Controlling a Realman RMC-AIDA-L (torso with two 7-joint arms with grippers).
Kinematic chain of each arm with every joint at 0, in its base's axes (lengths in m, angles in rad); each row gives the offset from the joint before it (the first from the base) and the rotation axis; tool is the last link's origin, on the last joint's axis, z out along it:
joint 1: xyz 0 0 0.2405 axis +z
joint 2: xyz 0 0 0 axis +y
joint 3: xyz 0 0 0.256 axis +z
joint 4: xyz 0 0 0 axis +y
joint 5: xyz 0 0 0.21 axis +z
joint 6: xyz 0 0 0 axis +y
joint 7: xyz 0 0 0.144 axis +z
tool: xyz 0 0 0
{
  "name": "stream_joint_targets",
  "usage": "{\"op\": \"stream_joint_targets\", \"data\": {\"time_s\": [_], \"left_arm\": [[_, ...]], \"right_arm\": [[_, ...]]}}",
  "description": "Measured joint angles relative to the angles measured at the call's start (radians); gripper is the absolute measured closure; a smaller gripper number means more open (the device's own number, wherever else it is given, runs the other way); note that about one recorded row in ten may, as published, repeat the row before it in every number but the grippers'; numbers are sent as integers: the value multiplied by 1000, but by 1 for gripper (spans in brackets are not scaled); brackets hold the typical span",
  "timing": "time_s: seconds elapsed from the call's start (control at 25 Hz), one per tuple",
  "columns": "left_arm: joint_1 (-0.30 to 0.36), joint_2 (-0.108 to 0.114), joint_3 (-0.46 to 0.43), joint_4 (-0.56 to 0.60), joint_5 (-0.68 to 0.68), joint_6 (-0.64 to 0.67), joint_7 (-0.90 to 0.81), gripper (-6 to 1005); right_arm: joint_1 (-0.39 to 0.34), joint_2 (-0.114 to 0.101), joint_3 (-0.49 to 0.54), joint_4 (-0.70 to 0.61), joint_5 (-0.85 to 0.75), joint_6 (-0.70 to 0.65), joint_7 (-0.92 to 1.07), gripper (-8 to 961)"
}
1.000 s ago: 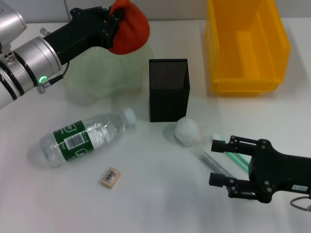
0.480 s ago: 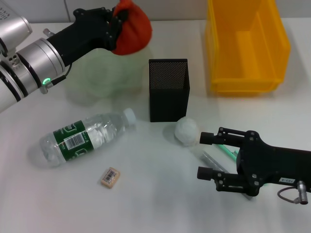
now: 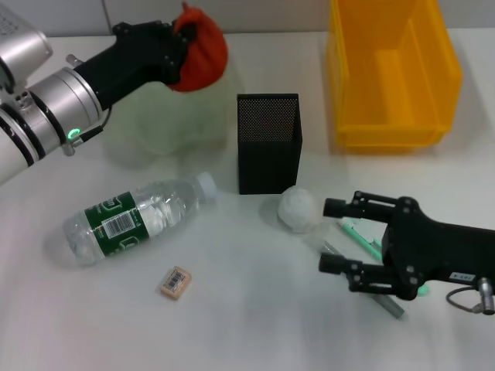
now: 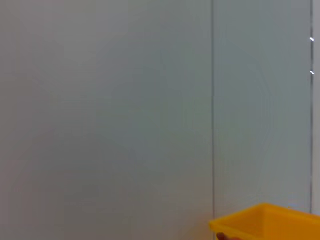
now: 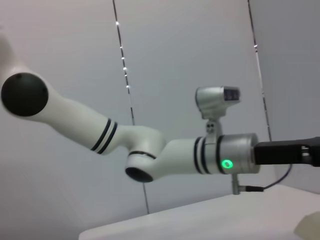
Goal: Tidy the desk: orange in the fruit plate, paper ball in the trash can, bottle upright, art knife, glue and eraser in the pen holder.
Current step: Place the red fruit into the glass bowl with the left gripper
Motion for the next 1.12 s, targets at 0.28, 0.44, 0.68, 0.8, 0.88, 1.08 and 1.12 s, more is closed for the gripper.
{"op": "stream_joint_targets", "data": {"time_s": [0.28,0.44,0.68,0.8,0.88,1.08,1.12], "left_arm": [[-2,0,9,-27,-45,-1,4,927],[0,0,13,-27,-48,-23,59,924],[1,0,9,-27,-53,-58,99,899],[0,0,9,-27,-60,-78,121,837],[-1,0,8,-26,-66,-96,122,817],[-1,0,15,-25,-107,-147,120,815],[0,0,16,-27,-110,-149,122,810]], "right_arm": [[-4,-20,2,27,40,-19,-1,233],[15,-9,-1,48,30,-16,-3,234],[18,8,-12,43,18,-12,1,235],[15,10,-12,43,17,-13,5,235],[13,10,-12,43,16,-14,6,235],[5,8,-12,42,15,-17,18,234],[1,5,-12,42,15,-19,24,234]]}}
